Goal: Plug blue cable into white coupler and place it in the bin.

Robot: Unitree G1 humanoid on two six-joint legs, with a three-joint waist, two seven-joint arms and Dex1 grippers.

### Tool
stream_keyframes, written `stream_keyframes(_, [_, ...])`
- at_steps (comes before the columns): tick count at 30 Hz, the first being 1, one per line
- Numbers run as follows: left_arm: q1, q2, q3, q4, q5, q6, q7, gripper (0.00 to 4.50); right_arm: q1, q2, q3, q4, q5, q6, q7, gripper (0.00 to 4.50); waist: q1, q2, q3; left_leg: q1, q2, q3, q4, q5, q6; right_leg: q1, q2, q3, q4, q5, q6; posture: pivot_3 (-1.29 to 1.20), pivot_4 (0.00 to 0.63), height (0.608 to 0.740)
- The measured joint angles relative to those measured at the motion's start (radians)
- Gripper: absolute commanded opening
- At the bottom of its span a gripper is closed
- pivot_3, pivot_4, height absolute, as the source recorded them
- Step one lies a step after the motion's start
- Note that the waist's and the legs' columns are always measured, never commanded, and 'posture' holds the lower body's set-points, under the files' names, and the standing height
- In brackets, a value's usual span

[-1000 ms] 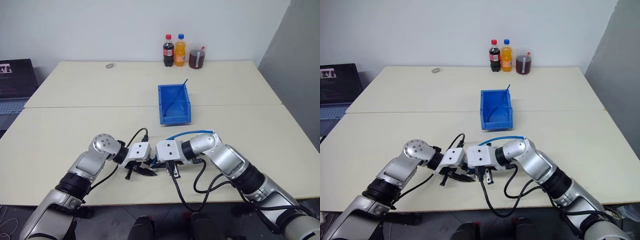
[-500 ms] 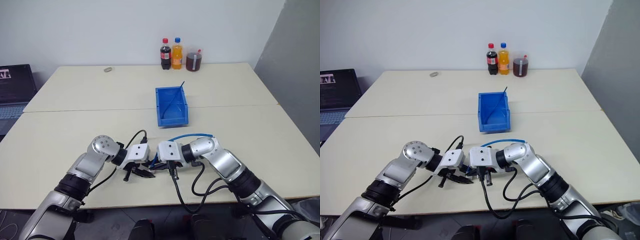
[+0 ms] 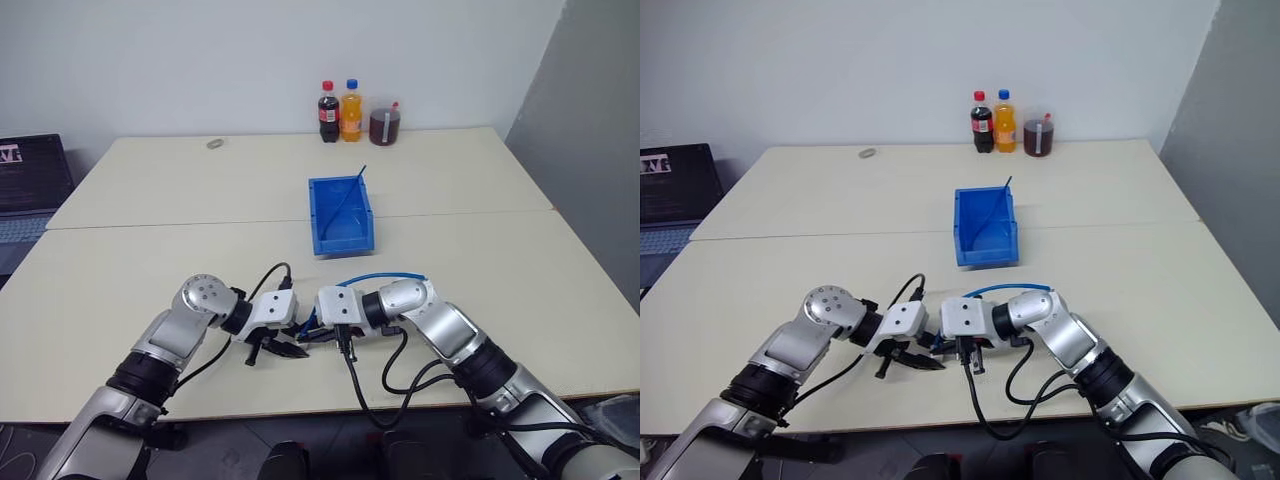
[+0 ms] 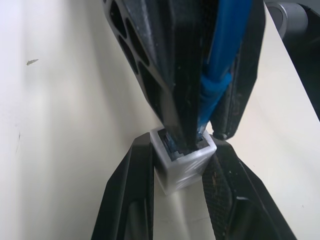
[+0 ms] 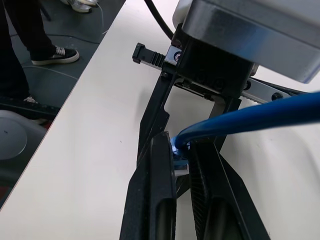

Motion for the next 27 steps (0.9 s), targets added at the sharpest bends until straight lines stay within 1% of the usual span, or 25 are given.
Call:
stream_keyframes(4, [0.006, 0.000, 0.005, -0.002, 0.001, 0.000, 0.002, 0.99, 0.000, 0.002, 0.000, 0.004, 0.000, 0.000, 0.000, 0.09, -0.001, 0.000, 0.000, 0.004, 0.000, 0.000, -0.003, 0.000, 0.000, 0.002, 0.000, 0.000, 0.000, -0.001, -0.002, 0.00, 0.150, 0.740])
stream_keyframes(7, [0.024, -0.002, 0.017, -0.010, 0.001, -0.026, 0.023, 0.99, 0.013, -0.004, -0.012, -0.007, 0.001, -0.004, 0.000, 0.09, 0.001, 0.000, 0.000, 0.004, 0.000, 0.000, -0.005, 0.000, 0.000, 0.002, 0.000, 0.000, 0.000, -0.002, -0.002, 0.00, 0.150, 0.740])
stream_keyframes(10, [0.061, -0.007, 0.034, -0.032, -0.014, -0.057, 0.055, 0.99, 0.046, -0.025, -0.028, -0.062, 0.003, -0.002, -0.014, 0.09, 0.006, -0.001, 0.003, 0.002, 0.000, 0.000, -0.005, 0.000, 0.000, 0.001, -0.001, 0.000, 0.000, -0.003, -0.001, 0.00, 0.150, 0.740])
stream_keyframes(12, [0.080, -0.007, 0.041, -0.053, -0.028, -0.049, 0.068, 1.68, 0.058, -0.042, -0.036, -0.101, 0.006, 0.012, -0.018, 0.09, 0.008, -0.003, 0.004, -0.002, 0.000, 0.000, -0.005, 0.000, 0.000, -0.003, -0.001, -0.001, 0.000, -0.003, -0.001, 0.00, 0.150, 0.740])
stream_keyframes(16, [0.104, 0.006, 0.053, -0.070, -0.052, -0.025, 0.077, 2.40, 0.085, -0.069, -0.067, -0.158, 0.040, 0.074, -0.024, 0.09, 0.008, -0.006, 0.008, -0.010, 0.000, -0.001, -0.003, 0.000, 0.000, -0.009, -0.001, -0.002, 0.000, -0.002, -0.001, 0.00, 0.150, 0.740])
stream_keyframes(18, [0.108, 0.013, 0.056, -0.081, -0.058, -0.021, 0.083, 2.84, 0.093, -0.069, -0.077, -0.177, 0.049, 0.108, -0.031, 0.09, 0.009, -0.006, 0.012, -0.010, 0.000, -0.002, -0.003, 0.000, 0.000, -0.009, -0.001, -0.003, 0.000, -0.002, -0.001, 0.00, 0.150, 0.740])
stream_keyframes(20, [0.117, 0.015, 0.067, -0.085, -0.065, -0.020, 0.086, 3.18, 0.100, -0.069, -0.084, -0.189, 0.067, 0.134, -0.044, 0.09, 0.009, -0.008, 0.017, -0.010, 0.000, -0.002, -0.003, 0.000, 0.000, -0.009, -0.001, -0.003, 0.000, -0.002, -0.001, 0.00, 0.150, 0.740])
stream_keyframes(23, [0.127, 0.018, 0.078, -0.095, -0.073, -0.021, 0.104, 3.88, 0.102, -0.069, -0.094, -0.207, 0.082, 0.171, -0.054, 0.09, 0.009, -0.010, 0.022, -0.011, 0.000, -0.003, -0.003, 0.000, 0.000, -0.010, -0.001, -0.003, 0.000, -0.002, -0.001, 0.00, 0.150, 0.740])
stream_keyframes(25, [0.142, 0.018, 0.109, -0.098, -0.086, -0.016, 0.132, 4.34, 0.103, -0.072, -0.103, -0.224, 0.098, 0.200, -0.066, 0.09, 0.009, -0.013, 0.025, -0.013, 0.000, -0.003, -0.003, 0.000, 0.000, -0.011, -0.001, -0.004, 0.000, -0.002, -0.001, 0.00, 0.150, 0.740])
stream_keyframes(26, [0.147, 0.018, 0.124, -0.100, -0.088, -0.010, 0.149, 4.50, 0.104, -0.073, -0.109, -0.231, 0.108, 0.212, -0.071, 0.09, 0.009, -0.013, 0.026, -0.014, 0.000, -0.004, -0.003, 0.000, 0.000, -0.012, -0.001, -0.004, 0.000, -0.002, -0.001, 0.00, 0.150, 0.740])
stream_keyframes(27, [0.153, 0.018, 0.142, -0.102, -0.089, -0.002, 0.167, 4.50, 0.106, -0.074, -0.121, -0.238, 0.115, 0.226, -0.078, 0.09, 0.009, -0.014, 0.027, -0.015, 0.000, -0.004, -0.003, 0.000, 0.000, -0.013, -0.001, -0.004, 0.000, -0.002, -0.001, 0.00, 0.150, 0.740])
